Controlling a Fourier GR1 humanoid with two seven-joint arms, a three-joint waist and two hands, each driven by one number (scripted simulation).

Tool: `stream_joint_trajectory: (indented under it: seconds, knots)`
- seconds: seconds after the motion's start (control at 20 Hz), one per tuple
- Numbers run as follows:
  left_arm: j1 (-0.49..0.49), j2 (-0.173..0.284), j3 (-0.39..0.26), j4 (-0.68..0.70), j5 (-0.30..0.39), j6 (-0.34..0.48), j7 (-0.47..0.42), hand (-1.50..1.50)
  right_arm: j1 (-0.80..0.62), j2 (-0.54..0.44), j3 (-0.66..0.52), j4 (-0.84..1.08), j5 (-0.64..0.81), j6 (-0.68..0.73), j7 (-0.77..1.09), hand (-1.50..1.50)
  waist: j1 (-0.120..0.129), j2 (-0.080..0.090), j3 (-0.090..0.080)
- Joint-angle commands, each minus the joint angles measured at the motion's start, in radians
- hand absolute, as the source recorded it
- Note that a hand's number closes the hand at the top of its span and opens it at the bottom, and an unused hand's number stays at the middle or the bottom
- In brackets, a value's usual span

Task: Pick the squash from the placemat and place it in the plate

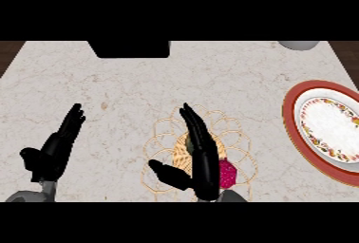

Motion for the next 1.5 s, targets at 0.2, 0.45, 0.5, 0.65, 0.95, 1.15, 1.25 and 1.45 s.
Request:
stream_joint_trajectory:
  seconds: [0.2, 0.45, 0.5, 0.65, 0.95, 1.15, 1.25, 1.45]
  knots:
    - [0.036, -0.012, -0.001, 0.000, -0.021, -0.010, -0.020, 0.00, 0.091, -0.104, -0.015, -0.169, 0.371, 0.193, 0.431, -1.50, -0.021, -0.008, -0.002]
    - [-0.007, 0.005, 0.044, 0.040, -0.011, -0.018, -0.030, 0.00, 0.083, -0.150, 0.010, -0.237, 0.465, 0.474, 0.672, -1.50, -0.020, -0.005, -0.003]
    - [-0.021, -0.012, 0.034, 0.078, -0.014, -0.025, -0.035, 0.00, 0.071, -0.174, 0.002, -0.278, 0.457, 0.548, 0.719, -1.50, -0.029, -0.003, -0.004]
    - [-0.011, -0.036, 0.015, 0.075, -0.038, -0.020, -0.054, 0.00, 0.030, -0.099, 0.020, -0.304, 0.498, 0.684, 0.870, -1.50, -0.004, 0.002, -0.001]
    - [-0.073, -0.033, 0.046, 0.079, -0.042, -0.040, -0.009, 0.00, 0.060, -0.082, 0.006, -0.479, 0.499, 0.903, 1.053, -1.50, -0.002, 0.004, 0.001]
    - [0.001, -0.039, 0.057, 0.008, -0.050, -0.054, 0.003, 0.00, 0.026, -0.041, -0.090, -0.394, 0.471, 0.950, 1.010, -1.50, 0.010, 0.005, 0.002]
    - [-0.010, -0.038, 0.056, 0.042, -0.060, -0.058, -0.026, 0.00, 0.052, -0.091, -0.079, -0.370, 0.472, 0.989, 1.013, -1.50, 0.008, 0.005, 0.002]
    - [0.036, -0.047, 0.052, -0.069, -0.081, -0.043, 0.051, 0.00, 0.045, -0.036, -0.132, -0.324, 0.469, 1.007, 0.979, -1.50, 0.013, 0.005, 0.002]
